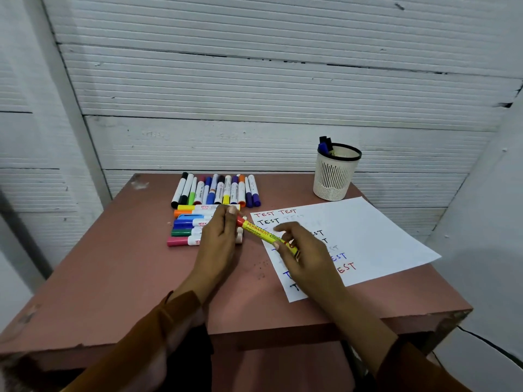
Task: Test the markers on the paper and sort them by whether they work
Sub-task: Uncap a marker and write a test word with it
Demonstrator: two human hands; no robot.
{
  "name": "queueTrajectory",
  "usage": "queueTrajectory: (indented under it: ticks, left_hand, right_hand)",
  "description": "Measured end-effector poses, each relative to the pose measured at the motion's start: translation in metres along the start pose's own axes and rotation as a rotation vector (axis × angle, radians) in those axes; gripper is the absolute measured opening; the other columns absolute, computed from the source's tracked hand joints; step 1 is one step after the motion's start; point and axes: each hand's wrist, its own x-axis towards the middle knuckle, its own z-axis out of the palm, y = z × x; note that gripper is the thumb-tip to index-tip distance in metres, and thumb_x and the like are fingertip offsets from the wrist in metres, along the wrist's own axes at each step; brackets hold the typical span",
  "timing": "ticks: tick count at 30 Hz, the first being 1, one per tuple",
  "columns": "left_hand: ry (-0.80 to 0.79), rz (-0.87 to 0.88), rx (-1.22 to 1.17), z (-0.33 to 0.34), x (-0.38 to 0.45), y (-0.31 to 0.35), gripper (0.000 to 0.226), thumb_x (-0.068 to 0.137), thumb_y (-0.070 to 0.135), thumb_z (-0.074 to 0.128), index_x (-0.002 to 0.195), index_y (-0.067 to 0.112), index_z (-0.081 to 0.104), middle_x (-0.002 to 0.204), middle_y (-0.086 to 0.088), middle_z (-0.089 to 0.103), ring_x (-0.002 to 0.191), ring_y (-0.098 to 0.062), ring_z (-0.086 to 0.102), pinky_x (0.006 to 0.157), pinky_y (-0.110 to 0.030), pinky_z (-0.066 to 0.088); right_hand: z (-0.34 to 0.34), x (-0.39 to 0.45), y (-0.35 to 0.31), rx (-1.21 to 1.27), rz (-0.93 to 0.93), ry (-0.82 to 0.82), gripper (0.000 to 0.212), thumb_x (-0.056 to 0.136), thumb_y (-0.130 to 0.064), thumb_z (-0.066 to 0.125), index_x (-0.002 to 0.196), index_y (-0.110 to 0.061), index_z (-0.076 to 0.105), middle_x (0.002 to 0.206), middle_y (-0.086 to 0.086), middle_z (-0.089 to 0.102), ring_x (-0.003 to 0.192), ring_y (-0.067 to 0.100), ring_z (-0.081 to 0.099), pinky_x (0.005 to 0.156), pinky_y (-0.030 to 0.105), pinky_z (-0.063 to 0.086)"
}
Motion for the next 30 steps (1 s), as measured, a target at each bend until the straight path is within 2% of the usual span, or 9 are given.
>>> queueTrajectory:
  ticks: [3, 7, 11, 15, 18, 21, 26, 28, 30]
  left_hand:
    - [-0.010, 0.027, 0.056, 0.001, -0.002, 0.001, 0.031, 0.099, 0.034, 0.028, 0.089, 0.013, 0.048, 0.068, 0.006, 0.044, 0.065, -0.004, 0.042, 0.061, -0.013, 0.036]
    - [-0.052, 0.055, 0.075, 0.003, -0.002, 0.000, 0.032, 0.100, 0.033, 0.026, 0.087, 0.012, 0.047, 0.069, -0.001, 0.043, 0.062, -0.005, 0.039, 0.059, -0.016, 0.035]
    - [-0.097, 0.072, 0.075, 0.005, -0.001, 0.000, 0.034, 0.099, 0.032, 0.026, 0.090, 0.006, 0.045, 0.068, -0.003, 0.042, 0.064, -0.011, 0.039, 0.063, -0.028, 0.036]
    - [-0.125, 0.062, 0.095, 0.006, 0.000, -0.002, 0.030, 0.099, 0.032, 0.025, 0.084, 0.013, 0.042, 0.068, -0.003, 0.042, 0.064, -0.011, 0.039, 0.062, -0.026, 0.035]
    - [-0.105, 0.066, 0.076, 0.006, 0.000, -0.002, 0.030, 0.099, 0.032, 0.025, 0.081, 0.013, 0.041, 0.068, -0.002, 0.040, 0.064, -0.011, 0.038, 0.062, -0.025, 0.035]
    - [-0.078, 0.057, 0.041, 0.006, 0.000, -0.002, 0.030, 0.100, 0.030, 0.025, 0.079, 0.015, 0.041, 0.068, -0.002, 0.040, 0.064, -0.011, 0.037, 0.060, -0.022, 0.034]
    - [-0.082, 0.082, 0.098, 0.005, 0.001, -0.002, 0.038, 0.098, 0.035, 0.024, 0.089, 0.005, 0.045, 0.068, -0.005, 0.043, 0.063, -0.014, 0.039, 0.061, -0.031, 0.035]
    - [-0.083, 0.116, 0.164, 0.005, -0.002, 0.001, 0.038, 0.094, 0.042, 0.024, 0.092, 0.012, 0.048, 0.067, -0.002, 0.049, 0.063, -0.014, 0.045, 0.059, -0.034, 0.038]
    - [-0.096, 0.145, 0.228, 0.005, -0.002, 0.004, 0.034, 0.093, 0.045, 0.025, 0.095, 0.021, 0.048, 0.068, 0.005, 0.051, 0.064, -0.009, 0.048, 0.057, -0.030, 0.038]
  right_hand:
    - [0.005, 0.001, 0.002, -0.209, -0.120, 0.023, 0.023, 0.087, -0.033, 0.056, 0.102, -0.017, 0.060, 0.091, -0.004, 0.063, 0.068, 0.005, 0.050, 0.055, 0.006, 0.032]
    - [0.008, 0.000, 0.000, -0.343, -0.169, 0.146, 0.019, 0.085, -0.036, 0.058, 0.086, -0.017, 0.060, 0.066, -0.006, 0.062, 0.046, 0.004, 0.042, 0.045, 0.007, 0.025]
    - [0.008, 0.001, -0.001, -0.505, -0.163, 0.157, 0.029, 0.089, -0.045, 0.039, 0.082, -0.021, 0.053, 0.048, -0.008, 0.051, 0.035, 0.006, 0.029, 0.039, 0.009, 0.014]
    - [0.009, 0.004, -0.003, -0.562, -0.088, 0.099, 0.036, 0.091, -0.047, 0.033, 0.080, -0.021, 0.055, 0.041, -0.006, 0.042, 0.035, 0.008, 0.025, 0.039, 0.012, 0.008]
    - [0.007, 0.007, -0.008, -0.527, -0.003, -0.052, 0.047, 0.091, -0.056, 0.020, 0.086, -0.021, 0.052, 0.050, -0.008, 0.036, 0.047, 0.014, 0.038, 0.041, 0.020, 0.019]
    - [0.002, 0.014, -0.017, -0.338, 0.171, -0.222, 0.039, 0.097, -0.049, 0.030, 0.082, -0.017, 0.048, 0.056, -0.006, 0.042, 0.060, 0.017, 0.047, 0.056, 0.030, 0.035]
    - [-0.012, 0.027, -0.020, -0.110, 0.293, -0.370, 0.035, 0.096, -0.045, 0.040, 0.084, -0.014, 0.051, 0.067, 0.005, 0.054, 0.061, 0.017, 0.045, 0.062, 0.031, 0.035]
    - [-0.021, 0.032, -0.020, -0.152, 0.278, -0.418, 0.025, 0.097, -0.042, 0.040, 0.089, -0.020, 0.050, 0.078, 0.010, 0.062, 0.063, 0.018, 0.046, 0.063, 0.030, 0.035]
    - [-0.028, 0.038, -0.019, -0.240, 0.237, -0.404, 0.019, 0.098, -0.037, 0.041, 0.101, -0.023, 0.054, 0.084, 0.005, 0.063, 0.065, 0.017, 0.049, 0.067, 0.028, 0.035]
